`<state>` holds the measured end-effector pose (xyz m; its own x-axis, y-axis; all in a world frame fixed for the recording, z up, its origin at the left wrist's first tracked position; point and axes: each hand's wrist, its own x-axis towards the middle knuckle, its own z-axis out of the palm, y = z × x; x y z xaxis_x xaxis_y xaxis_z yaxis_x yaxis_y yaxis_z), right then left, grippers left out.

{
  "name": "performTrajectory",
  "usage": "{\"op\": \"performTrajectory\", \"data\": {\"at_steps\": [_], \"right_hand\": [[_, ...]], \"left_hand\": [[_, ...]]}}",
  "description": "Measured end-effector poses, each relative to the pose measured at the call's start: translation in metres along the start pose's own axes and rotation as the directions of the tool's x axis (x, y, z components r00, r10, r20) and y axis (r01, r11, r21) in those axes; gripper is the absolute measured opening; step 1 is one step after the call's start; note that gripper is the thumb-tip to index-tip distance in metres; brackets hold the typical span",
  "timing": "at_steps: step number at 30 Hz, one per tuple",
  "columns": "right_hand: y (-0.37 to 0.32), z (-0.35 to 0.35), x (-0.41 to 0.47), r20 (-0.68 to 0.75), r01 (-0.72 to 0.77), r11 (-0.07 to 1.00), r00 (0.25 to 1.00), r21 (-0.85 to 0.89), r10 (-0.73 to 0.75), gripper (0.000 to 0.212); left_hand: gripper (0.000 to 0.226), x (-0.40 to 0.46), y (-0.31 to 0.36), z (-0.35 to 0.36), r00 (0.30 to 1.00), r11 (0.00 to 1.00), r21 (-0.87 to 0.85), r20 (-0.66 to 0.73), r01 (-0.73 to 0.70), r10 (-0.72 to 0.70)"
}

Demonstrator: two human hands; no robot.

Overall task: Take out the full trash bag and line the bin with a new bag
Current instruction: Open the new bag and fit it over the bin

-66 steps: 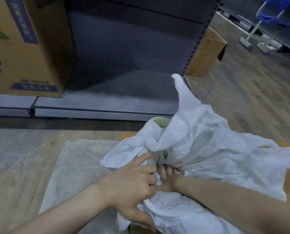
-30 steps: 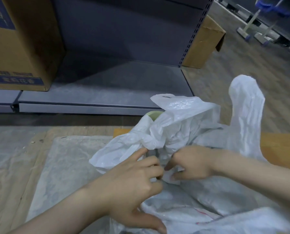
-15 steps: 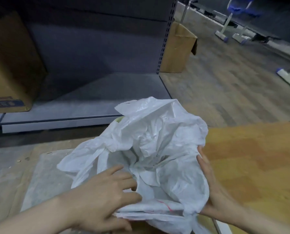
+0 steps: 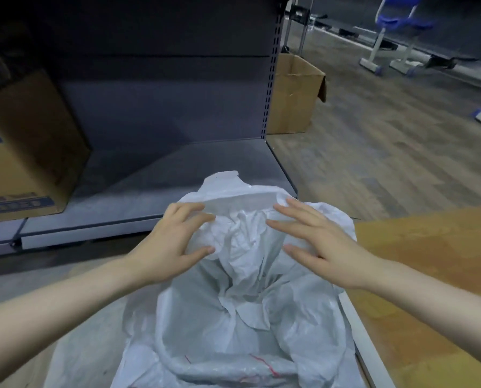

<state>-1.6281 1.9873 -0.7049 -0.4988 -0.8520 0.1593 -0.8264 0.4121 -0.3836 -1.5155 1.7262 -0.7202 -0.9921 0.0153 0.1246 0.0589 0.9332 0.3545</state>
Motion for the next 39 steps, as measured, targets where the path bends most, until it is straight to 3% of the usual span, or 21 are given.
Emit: {"op": "performTrajectory", "data": {"at_steps": [2,3,6,9,11,15,18,20,23,25,28,32,35,39], "right_hand": [[0.016,0.009,0.016,0.199,-0.166,0.971,0.96,-0.17,0.199,0.065],[0.024,0.011,0.021,0.244,-0.222,0.96,0.934,-0.169,0.259,0.072],[0.04,0.016,0.03,0.23,-0.339,0.922,0.928,0.188,0.294,0.078],[0.047,0.019,0.031,0.239,-0.41,0.822,0.91,0.395,0.339,0.075],[0.051,0.021,0.031,0.24,-0.424,0.788,0.905,0.447,0.351,0.07],[0.051,0.024,0.027,0.185,-0.388,0.769,0.921,0.508,0.342,0.052],[0.047,0.028,0.019,0.175,-0.394,0.68,0.912,0.618,0.37,0.04],[0.049,0.029,0.012,0.176,-0.404,0.703,0.909,0.585,0.377,0.043],[0.052,0.02,0.009,-0.034,-0.282,0.953,0.957,0.114,0.287,0.066],[0.048,0.01,0.008,-0.178,-0.12,0.991,0.978,-0.062,0.107,0.076],[0.039,0.011,-0.006,-0.14,0.114,0.993,0.984,0.008,-0.112,0.068],[0.028,0.036,-0.038,-0.013,0.166,0.98,0.986,0.112,-0.166,0.064],[0.027,0.045,-0.049,-0.089,0.088,0.956,0.994,0.28,-0.065,0.049],[0.027,0.055,-0.046,-0.145,0.106,0.942,0.987,0.32,-0.062,0.041]], "left_hand": [[0.084,0.006,-0.004,0.003,0.995,0.998,0.024,0.074,0.065,-0.067],[0.082,0.008,-0.006,0.004,0.991,0.996,0.024,0.105,0.084,-0.086],[0.081,0.015,-0.01,0.007,0.983,0.993,-0.015,0.14,0.121,-0.118],[0.087,0.019,-0.01,0.009,0.971,0.983,-0.003,0.155,0.185,-0.182],[0.086,0.02,-0.013,0.012,0.961,0.972,-0.04,0.163,0.234,-0.224],[0.068,0.015,-0.022,0.017,0.937,0.874,-0.345,0.198,0.342,-0.289],[0.064,0.007,-0.026,0.023,0.941,0.791,-0.51,0.173,0.338,-0.29],[0.069,0.003,-0.025,0.024,0.948,0.794,-0.52,0.143,0.316,-0.284],[0.088,-0.002,-0.024,0.021,0.972,0.943,-0.252,-0.036,0.216,-0.233],[0.089,-0.005,-0.022,0.016,0.98,0.996,-0.039,-0.181,0.081,-0.086],[0.073,-0.023,-0.011,0.009,0.951,0.973,0.022,-0.206,-0.229,0.229],[0.062,-0.064,0.01,0.014,0.839,0.841,-0.043,0.066,-0.539,0.54],[0.026,-0.081,0.014,0.031,0.735,0.726,0.158,0.281,-0.669,0.616],[0.051,-0.076,0.002,0.033,0.718,0.667,0.276,0.174,-0.692,0.674]]}}
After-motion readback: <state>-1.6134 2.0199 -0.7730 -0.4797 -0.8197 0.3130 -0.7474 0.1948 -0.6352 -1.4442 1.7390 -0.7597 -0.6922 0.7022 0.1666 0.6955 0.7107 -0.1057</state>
